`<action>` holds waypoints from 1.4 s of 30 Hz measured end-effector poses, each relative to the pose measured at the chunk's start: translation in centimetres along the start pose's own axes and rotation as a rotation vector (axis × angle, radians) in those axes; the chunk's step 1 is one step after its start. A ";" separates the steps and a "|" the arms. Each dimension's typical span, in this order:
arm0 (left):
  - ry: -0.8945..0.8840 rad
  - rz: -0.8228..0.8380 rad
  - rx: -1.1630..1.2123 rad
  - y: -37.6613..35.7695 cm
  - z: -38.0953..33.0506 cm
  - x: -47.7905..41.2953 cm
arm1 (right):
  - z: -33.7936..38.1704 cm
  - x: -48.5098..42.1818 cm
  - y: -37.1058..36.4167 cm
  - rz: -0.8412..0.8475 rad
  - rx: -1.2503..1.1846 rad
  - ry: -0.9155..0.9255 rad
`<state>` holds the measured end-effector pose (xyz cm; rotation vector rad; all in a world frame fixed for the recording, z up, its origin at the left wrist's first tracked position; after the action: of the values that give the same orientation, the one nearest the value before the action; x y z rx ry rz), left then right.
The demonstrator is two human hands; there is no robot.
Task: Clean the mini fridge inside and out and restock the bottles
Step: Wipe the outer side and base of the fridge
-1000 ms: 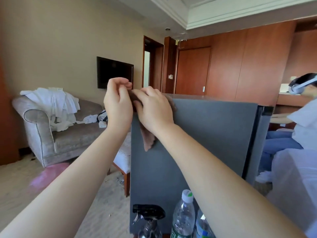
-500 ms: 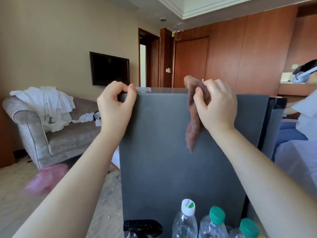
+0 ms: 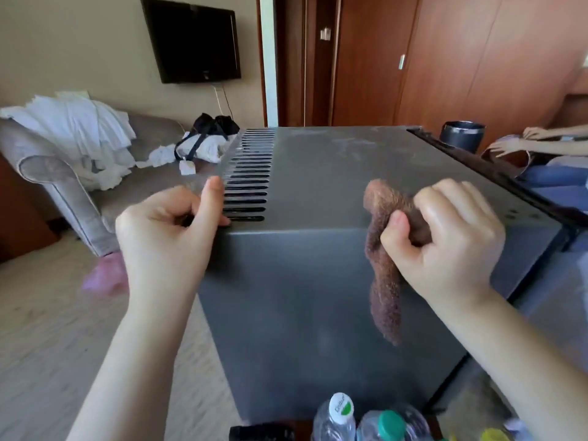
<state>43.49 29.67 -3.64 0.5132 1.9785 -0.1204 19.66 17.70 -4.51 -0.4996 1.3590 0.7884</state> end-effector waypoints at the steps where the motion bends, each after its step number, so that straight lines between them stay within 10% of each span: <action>1: 0.000 0.082 -0.122 -0.1 -0.5 -1.0 | 0.0 -0.1 0.0 0.028 0.003 -0.020; 9: 0.121 0.596 -0.503 -3.8 2.9 -5.5 | -0.2 0.6 0.8 0.247 -0.031 -0.080; 25: 0.189 0.726 -0.538 -4.0 1.2 -6.6 | 2.7 -8.8 -3.5 1.110 0.022 -0.564; 33: 0.000 0.747 -0.370 -9.1 4.6 -11.3 | 3.2 -9.9 -9.1 0.906 0.057 -0.854; 42: 0.002 0.993 -0.266 -14.9 10.3 -11.7 | 3.8 -5.5 -9.8 1.262 0.389 -0.515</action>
<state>50.33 9.52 -0.11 1.2374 1.5060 0.7448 29.45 12.88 0.35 0.9351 1.1890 1.4655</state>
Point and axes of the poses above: each hand's wrist, its own x-axis away from the middle knuckle, its own y-axis out of the back of the hand, z = x × y, the point moved 3 cm from there along -x, towards the middle knuckle, and after that the axes turned 15 degrees about -y, right-handed, at the moved point
